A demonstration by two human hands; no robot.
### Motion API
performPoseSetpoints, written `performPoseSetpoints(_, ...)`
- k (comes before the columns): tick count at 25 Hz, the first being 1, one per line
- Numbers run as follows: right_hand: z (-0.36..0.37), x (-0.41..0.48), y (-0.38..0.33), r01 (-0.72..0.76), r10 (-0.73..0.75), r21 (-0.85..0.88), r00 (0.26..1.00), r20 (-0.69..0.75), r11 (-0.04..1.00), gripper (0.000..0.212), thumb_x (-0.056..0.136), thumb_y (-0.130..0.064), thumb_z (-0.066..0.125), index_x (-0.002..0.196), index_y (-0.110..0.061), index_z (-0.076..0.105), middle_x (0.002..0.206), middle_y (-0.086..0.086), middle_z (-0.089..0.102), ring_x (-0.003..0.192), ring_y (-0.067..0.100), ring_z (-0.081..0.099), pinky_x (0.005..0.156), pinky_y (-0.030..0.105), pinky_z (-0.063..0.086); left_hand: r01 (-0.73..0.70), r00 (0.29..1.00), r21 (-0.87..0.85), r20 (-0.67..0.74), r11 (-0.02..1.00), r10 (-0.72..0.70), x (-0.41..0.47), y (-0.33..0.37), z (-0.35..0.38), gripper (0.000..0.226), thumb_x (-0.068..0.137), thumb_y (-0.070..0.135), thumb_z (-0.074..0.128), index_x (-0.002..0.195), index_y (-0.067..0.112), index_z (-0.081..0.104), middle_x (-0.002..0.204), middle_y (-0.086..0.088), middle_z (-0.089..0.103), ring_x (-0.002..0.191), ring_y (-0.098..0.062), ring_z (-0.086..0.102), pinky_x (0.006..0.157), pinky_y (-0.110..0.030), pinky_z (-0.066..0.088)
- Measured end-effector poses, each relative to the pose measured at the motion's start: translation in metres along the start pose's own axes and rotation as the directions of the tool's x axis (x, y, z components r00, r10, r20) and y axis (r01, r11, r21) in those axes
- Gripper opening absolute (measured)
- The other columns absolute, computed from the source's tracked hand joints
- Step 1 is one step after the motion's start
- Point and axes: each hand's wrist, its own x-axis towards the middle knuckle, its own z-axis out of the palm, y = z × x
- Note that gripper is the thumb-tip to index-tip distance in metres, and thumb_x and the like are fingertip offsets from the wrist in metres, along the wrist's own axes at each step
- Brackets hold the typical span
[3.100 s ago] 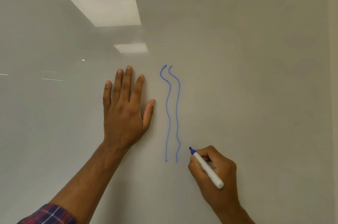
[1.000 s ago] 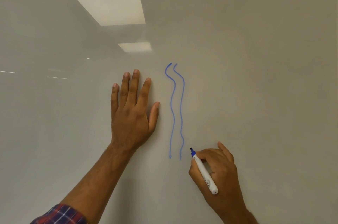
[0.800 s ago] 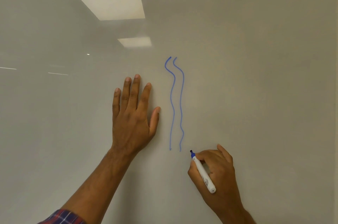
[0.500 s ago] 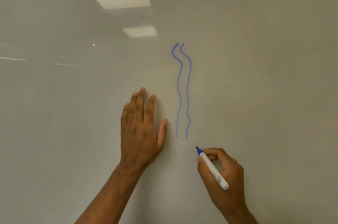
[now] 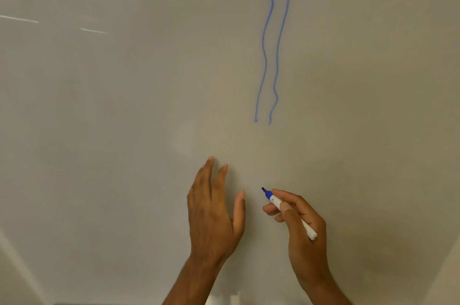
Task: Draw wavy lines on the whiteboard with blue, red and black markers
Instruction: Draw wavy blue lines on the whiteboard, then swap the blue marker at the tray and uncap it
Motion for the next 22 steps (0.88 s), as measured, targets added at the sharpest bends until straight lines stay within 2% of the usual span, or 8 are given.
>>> performPoseSetpoints(5, -0.004, -0.036, 0.033, -0.151, 0.150, 0.029, 0.988, 0.029, 0.988, 0.016, 0.092, -0.027, 0.073, 0.104, -0.015, 0.073, 0.092, 0.008, 0.079, 0.085, 0.028, 0.076, 0.073, 0.029, 0.061, 0.126, 0.979, -0.007, 0.162, 0.992, -0.123, -0.069, -0.013, 0.010, 0.066, 0.102, 0.053, 0.049, 0.158, 0.019, 0.042, 0.170, -0.006, 0.035, 0.156, -0.026, 0.035, 0.121, -0.045, 0.035)
performPoseSetpoints(7, -0.008, -0.052, 0.047, -0.242, 0.241, 0.028, 0.970, 0.020, 0.970, 0.019, 0.091, -0.027, 0.068, 0.106, -0.017, 0.074, 0.094, 0.005, 0.080, 0.089, 0.028, 0.076, 0.075, 0.034, 0.063, 0.182, 0.958, -0.021, 0.229, 0.983, -0.173, -0.097, -0.019, 0.011, 0.063, 0.103, 0.053, 0.048, 0.155, 0.018, 0.046, 0.164, -0.005, 0.044, 0.151, -0.023, 0.042, 0.119, -0.041, 0.038)
performPoseSetpoints(9, -0.014, -0.069, 0.064, -0.345, 0.344, 0.030, 0.939, 0.025, 0.938, 0.017, 0.099, -0.020, 0.063, 0.108, -0.017, 0.076, 0.097, 0.004, 0.080, 0.094, 0.027, 0.076, 0.079, 0.040, 0.063, 0.263, 0.912, -0.018, 0.331, 0.965, -0.243, -0.126, -0.029, 0.013, 0.057, 0.103, 0.055, 0.047, 0.148, 0.021, 0.053, 0.152, 0.000, 0.056, 0.141, -0.017, 0.051, 0.114, -0.038, 0.044)
performPoseSetpoints(11, -0.022, -0.087, 0.080, -0.448, 0.446, 0.037, 0.894, 0.036, 0.893, 0.021, 0.104, -0.015, 0.057, 0.112, -0.016, 0.076, 0.103, 0.006, 0.080, 0.098, 0.027, 0.076, 0.082, 0.042, 0.062, 0.360, 0.832, 0.001, 0.453, 0.933, -0.321, -0.157, -0.044, 0.016, 0.050, 0.103, 0.055, 0.050, 0.141, 0.024, 0.060, 0.144, 0.003, 0.063, 0.133, -0.015, 0.056, 0.111, -0.035, 0.043)
performPoseSetpoints(13, -0.027, -0.104, 0.093, -0.532, 0.531, 0.031, 0.846, 0.042, 0.846, 0.024, 0.106, -0.013, 0.053, 0.115, -0.013, 0.075, 0.106, 0.008, 0.080, 0.100, 0.027, 0.076, 0.082, 0.041, 0.062, 0.395, 0.748, 0.056, 0.560, 0.917, -0.356, -0.186, -0.061, 0.022, 0.039, 0.104, 0.045, 0.059, 0.137, 0.025, 0.063, 0.141, 0.003, 0.065, 0.132, -0.017, 0.058, 0.111, -0.031, 0.037)
performPoseSetpoints(15, -0.031, -0.119, 0.106, -0.599, 0.598, 0.009, 0.801, 0.031, 0.801, 0.022, 0.106, -0.012, 0.053, 0.114, -0.012, 0.073, 0.105, 0.009, 0.080, 0.099, 0.027, 0.077, 0.081, 0.041, 0.061, 0.371, 0.656, 0.147, 0.657, 0.917, -0.371, -0.214, -0.077, 0.031, 0.035, 0.104, 0.036, 0.063, 0.137, 0.025, 0.064, 0.142, 0.003, 0.065, 0.133, -0.018, 0.058, 0.112, -0.031, 0.035)
performPoseSetpoints(19, -0.037, -0.138, 0.130, -0.693, 0.695, -0.063, 0.719, 0.011, 0.718, 0.020, 0.106, -0.013, 0.054, 0.111, -0.013, 0.073, 0.101, 0.006, 0.081, 0.096, 0.028, 0.077, 0.080, 0.041, 0.062, 0.335, 0.452, 0.294, 0.784, 0.895, -0.426, -0.258, -0.096, 0.055, 0.038, 0.106, 0.036, 0.061, 0.143, 0.028, 0.060, 0.149, 0.006, 0.060, 0.138, -0.014, 0.053, 0.120, -0.035, 0.032)
performPoseSetpoints(22, -0.042, -0.146, 0.141, -0.734, 0.738, -0.094, 0.675, 0.012, 0.673, 0.019, 0.106, -0.015, 0.055, 0.111, -0.015, 0.074, 0.101, 0.004, 0.081, 0.097, 0.027, 0.076, 0.082, 0.042, 0.062, 0.249, 0.367, 0.317, 0.844, 0.915, -0.392, -0.277, -0.103, 0.072, 0.036, 0.106, 0.033, 0.060, 0.142, 0.028, 0.060, 0.146, 0.006, 0.061, 0.135, -0.014, 0.053, 0.119, -0.036, 0.031)
